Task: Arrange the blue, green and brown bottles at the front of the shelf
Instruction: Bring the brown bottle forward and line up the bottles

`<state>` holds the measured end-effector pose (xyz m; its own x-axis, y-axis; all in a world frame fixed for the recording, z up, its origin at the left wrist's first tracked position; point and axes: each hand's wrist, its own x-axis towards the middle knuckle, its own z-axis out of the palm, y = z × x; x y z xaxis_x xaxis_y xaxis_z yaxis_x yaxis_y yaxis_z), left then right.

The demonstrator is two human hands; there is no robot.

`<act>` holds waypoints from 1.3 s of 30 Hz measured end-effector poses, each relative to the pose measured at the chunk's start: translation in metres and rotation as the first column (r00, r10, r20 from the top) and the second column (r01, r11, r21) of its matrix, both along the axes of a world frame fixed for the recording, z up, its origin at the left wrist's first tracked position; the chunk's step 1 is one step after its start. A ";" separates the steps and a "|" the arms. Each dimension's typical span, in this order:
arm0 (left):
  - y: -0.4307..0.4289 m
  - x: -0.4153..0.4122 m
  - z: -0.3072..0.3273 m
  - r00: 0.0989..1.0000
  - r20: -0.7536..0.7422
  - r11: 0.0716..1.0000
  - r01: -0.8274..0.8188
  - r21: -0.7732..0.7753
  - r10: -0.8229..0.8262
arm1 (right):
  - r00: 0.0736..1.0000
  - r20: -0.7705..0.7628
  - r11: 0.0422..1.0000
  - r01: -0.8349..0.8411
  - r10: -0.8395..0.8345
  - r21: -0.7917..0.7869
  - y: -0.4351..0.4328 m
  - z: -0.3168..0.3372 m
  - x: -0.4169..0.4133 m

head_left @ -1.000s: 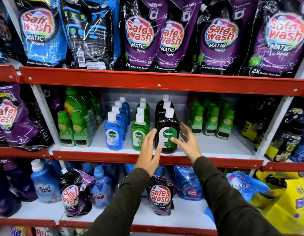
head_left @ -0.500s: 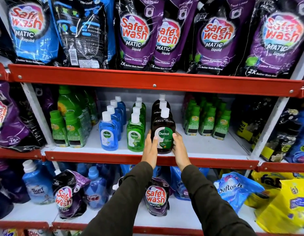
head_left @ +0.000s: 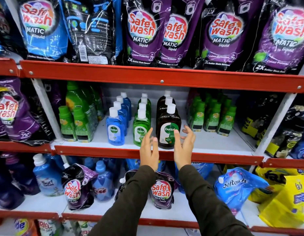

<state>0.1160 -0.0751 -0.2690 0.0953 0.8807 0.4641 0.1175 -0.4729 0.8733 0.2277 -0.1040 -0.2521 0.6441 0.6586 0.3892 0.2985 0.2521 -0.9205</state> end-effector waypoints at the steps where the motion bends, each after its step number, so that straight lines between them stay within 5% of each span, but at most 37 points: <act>1: 0.000 -0.006 0.000 0.998 0.026 0.996 -0.060 0.062 0.059 | 0.999 0.024 0.998 0.023 -0.024 0.052 -0.002 0.002 -0.009; 5: 0.015 -0.030 0.008 0.977 0.148 0.982 -0.168 0.087 0.154 | 0.982 0.089 0.985 -0.169 0.165 0.046 -0.001 0.004 -0.044; 12: 0.055 -0.054 0.021 0.973 0.219 0.948 0.135 -0.288 -0.072 | 0.876 -0.152 0.849 -0.481 0.457 -0.219 0.016 0.009 -0.077; 18: 0.067 -0.057 0.003 0.965 0.202 0.898 0.234 -0.374 -0.167 | 0.864 -0.193 0.831 -0.502 0.466 -0.239 0.032 0.002 -0.073; 35: 0.049 -0.067 0.006 0.979 0.155 0.950 0.168 -0.263 -0.131 | 0.882 -0.118 0.847 -0.471 0.456 -0.246 0.026 0.009 -0.078; 39: 0.038 -0.082 0.002 0.971 0.235 0.990 0.071 -0.122 -0.040 | 0.960 -0.071 0.953 -0.279 0.272 -0.121 0.021 -0.002 -0.090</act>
<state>0.0343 -0.0372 -0.2672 0.0493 0.9306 0.3628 -0.1178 -0.3553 0.9273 0.1378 -0.0829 -0.2541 0.4477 0.8555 0.2602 0.1844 0.1964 -0.9630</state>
